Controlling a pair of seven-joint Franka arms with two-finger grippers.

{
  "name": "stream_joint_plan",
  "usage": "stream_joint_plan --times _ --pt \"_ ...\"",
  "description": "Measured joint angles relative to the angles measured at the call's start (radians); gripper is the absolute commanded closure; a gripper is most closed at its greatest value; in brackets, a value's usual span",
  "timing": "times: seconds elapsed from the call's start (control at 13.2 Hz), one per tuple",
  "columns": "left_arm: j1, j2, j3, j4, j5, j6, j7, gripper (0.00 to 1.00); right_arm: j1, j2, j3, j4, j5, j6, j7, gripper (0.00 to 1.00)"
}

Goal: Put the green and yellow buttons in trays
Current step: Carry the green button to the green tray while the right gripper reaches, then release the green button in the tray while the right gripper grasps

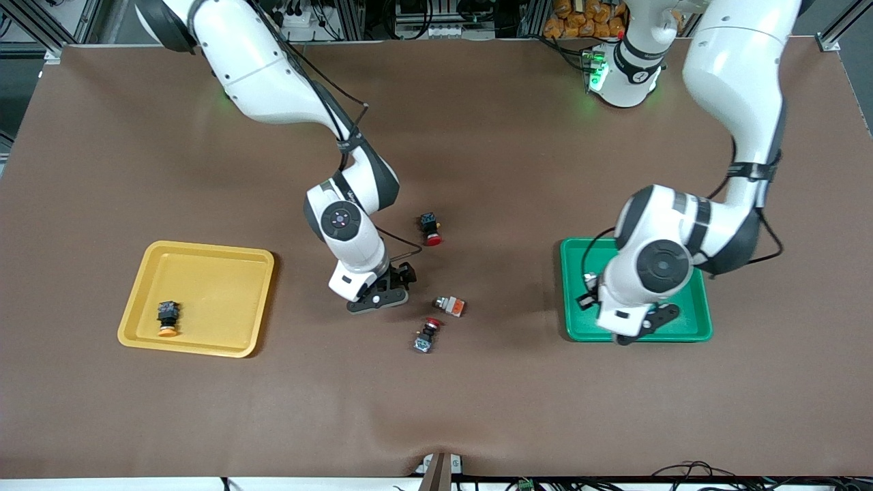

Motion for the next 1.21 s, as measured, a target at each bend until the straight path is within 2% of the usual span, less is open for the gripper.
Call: stream_joint_plan --times 0.08,0.15,0.3,0.45,0.53,0.68,0.75,0.83,0.91,1.21 --pt "0.043 -0.008 0.0 -0.023 0.003 -0.003 0.051 1.0 0.001 0.004 0.0 0.0 0.0 0.008 -0.001 0.52" --pt "0.091 -0.012 0.0 -0.045 0.004 0.001 0.103 1.0 0.003 0.007 0.0 -0.001 0.0 0.017 -0.001 0.97" --pt "0.183 -0.013 -0.003 -0.092 0.004 0.043 0.198 1.0 0.008 0.012 -0.001 -0.011 0.0 0.068 0.001 1.0" --pt "0.212 -0.013 -0.008 -0.143 0.004 0.096 0.225 1.0 0.011 0.013 -0.002 -0.016 0.0 0.09 0.017 1.0" --pt "0.21 -0.013 -0.012 -0.163 0.006 0.119 0.225 0.95 0.011 0.011 -0.003 -0.016 0.0 0.093 0.029 1.0" --pt "0.206 -0.012 -0.016 -0.19 0.045 0.15 0.223 0.78 0.011 -0.002 -0.007 -0.017 0.0 0.094 0.054 1.0" --pt "0.211 -0.012 -0.016 -0.197 0.064 0.156 0.223 0.66 0.012 -0.017 -0.016 -0.019 0.0 0.095 0.06 1.0" --pt "0.217 -0.012 -0.015 -0.202 0.074 0.158 0.223 0.37 0.012 -0.04 -0.032 -0.023 0.0 0.095 0.062 1.0" --pt "0.223 -0.012 -0.014 -0.204 0.076 0.16 0.223 0.0 0.012 -0.071 -0.052 -0.032 0.0 0.095 0.062 1.0" --pt "0.231 -0.012 -0.016 -0.204 0.077 0.168 0.224 0.0 -0.02 -0.223 -0.101 -0.119 0.0 0.029 0.062 1.0"
